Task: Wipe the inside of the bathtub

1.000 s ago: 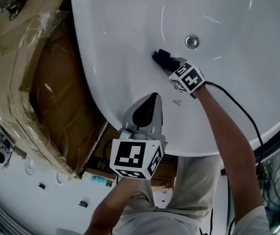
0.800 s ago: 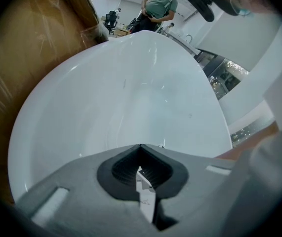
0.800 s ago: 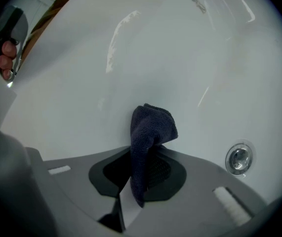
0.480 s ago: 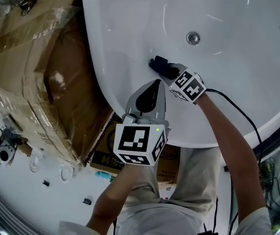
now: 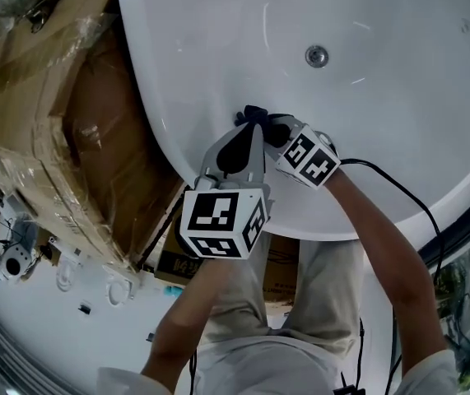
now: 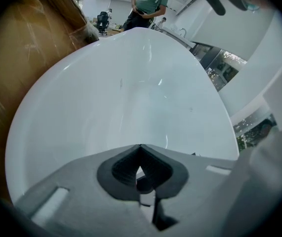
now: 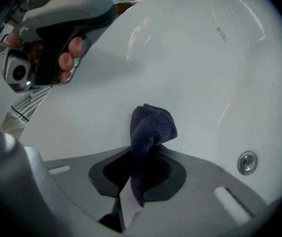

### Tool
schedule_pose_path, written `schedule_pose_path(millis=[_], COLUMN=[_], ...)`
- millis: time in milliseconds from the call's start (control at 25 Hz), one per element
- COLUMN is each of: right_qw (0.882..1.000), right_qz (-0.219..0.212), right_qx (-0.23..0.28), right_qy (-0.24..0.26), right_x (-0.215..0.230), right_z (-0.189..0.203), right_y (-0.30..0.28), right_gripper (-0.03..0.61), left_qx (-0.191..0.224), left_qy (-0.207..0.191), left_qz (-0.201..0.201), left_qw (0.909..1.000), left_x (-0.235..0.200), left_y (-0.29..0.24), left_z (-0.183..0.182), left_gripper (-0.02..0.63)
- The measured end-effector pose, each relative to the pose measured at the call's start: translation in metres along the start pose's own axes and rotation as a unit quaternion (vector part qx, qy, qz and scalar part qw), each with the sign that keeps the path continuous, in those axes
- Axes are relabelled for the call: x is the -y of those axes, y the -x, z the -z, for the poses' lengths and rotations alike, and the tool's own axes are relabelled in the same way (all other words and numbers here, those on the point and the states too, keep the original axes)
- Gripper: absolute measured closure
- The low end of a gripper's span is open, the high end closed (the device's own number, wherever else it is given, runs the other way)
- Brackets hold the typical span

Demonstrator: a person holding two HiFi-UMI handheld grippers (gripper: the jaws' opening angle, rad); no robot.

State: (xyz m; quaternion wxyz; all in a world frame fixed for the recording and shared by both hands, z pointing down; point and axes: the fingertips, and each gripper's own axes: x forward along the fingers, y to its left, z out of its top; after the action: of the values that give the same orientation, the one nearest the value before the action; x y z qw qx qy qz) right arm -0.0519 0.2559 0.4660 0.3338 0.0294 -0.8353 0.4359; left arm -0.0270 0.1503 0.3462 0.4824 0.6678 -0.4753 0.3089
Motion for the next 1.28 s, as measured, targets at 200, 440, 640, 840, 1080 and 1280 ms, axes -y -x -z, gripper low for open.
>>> schedule_pose_path(millis=[200,440,640,840,1080,1280], right_qw=[1.0,0.998,0.997,0.994,0.982,0.933], right_qz=[-0.022,-0.034,-0.056,-0.081,-0.179,-0.356], right_qx=[0.008,0.029,0.049,0.06,0.045,0.002], right_qy=[0.016,0.033,0.033,0.034,0.037,0.059], right_x=[-0.029,-0.061,-0.088,-0.111,-0.143,-0.179], right_z=[-0.006,-0.016,-0.022,-0.022,-0.013,-0.002], right_y=[0.011,0.028,0.042,0.055,0.073,0.121], right_gripper=[0.531,0.531,0.531,0.531,0.531,0.529], left_qx=[-0.005,-0.007,-0.006,-0.005,-0.006,0.0], left_qy=[-0.015,-0.025,-0.026,-0.025,-0.022,-0.017], left_qz=[0.0,-0.003,-0.005,-0.006,-0.011,-0.01], left_qw=[0.9999,0.9997,0.9996,0.9997,0.9997,0.9998], left_x=[0.002,0.002,0.001,-0.001,-0.004,-0.003], left_y=[0.001,-0.001,-0.002,-0.002,0.0,-0.001], left_z=[-0.003,-0.003,-0.004,-0.007,-0.006,-0.013], left_gripper=[0.616,0.616,0.616,0.615,0.615,0.615])
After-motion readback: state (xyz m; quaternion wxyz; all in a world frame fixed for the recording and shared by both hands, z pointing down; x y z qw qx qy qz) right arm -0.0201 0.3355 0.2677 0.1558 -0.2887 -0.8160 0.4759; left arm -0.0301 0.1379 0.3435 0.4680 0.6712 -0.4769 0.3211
